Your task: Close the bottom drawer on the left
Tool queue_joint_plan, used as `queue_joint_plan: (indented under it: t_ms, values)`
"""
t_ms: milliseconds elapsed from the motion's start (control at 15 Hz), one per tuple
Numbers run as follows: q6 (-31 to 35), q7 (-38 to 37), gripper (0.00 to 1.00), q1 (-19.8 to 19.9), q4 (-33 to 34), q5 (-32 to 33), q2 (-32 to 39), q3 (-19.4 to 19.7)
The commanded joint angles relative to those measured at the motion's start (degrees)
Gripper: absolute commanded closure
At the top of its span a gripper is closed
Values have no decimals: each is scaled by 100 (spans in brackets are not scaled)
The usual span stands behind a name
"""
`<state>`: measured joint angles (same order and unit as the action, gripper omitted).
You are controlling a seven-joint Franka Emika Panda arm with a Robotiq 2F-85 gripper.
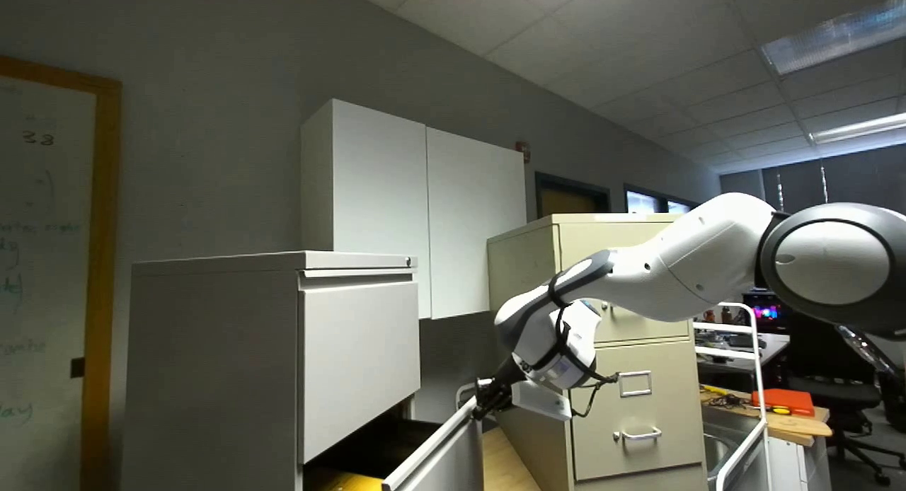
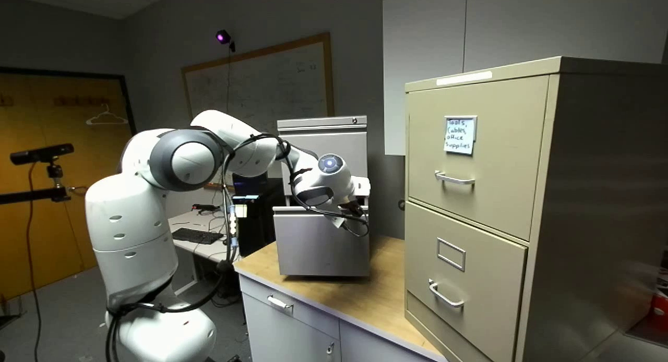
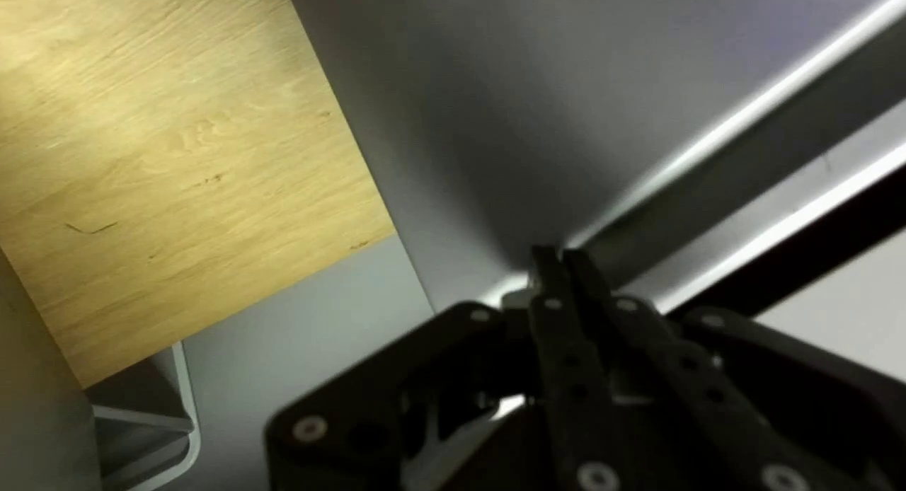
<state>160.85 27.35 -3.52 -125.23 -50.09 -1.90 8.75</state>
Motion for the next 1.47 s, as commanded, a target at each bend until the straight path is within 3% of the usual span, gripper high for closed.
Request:
queue_joint_plan:
  t_ms: [0,867,1400]
  values:
    - [-300,282,93,-7,550,-363,509,11]
    - [-964,688,93,24,1777,-1482,1248,-203]
    - [-1025,492,93,-142,2468,-1161,1829,-342]
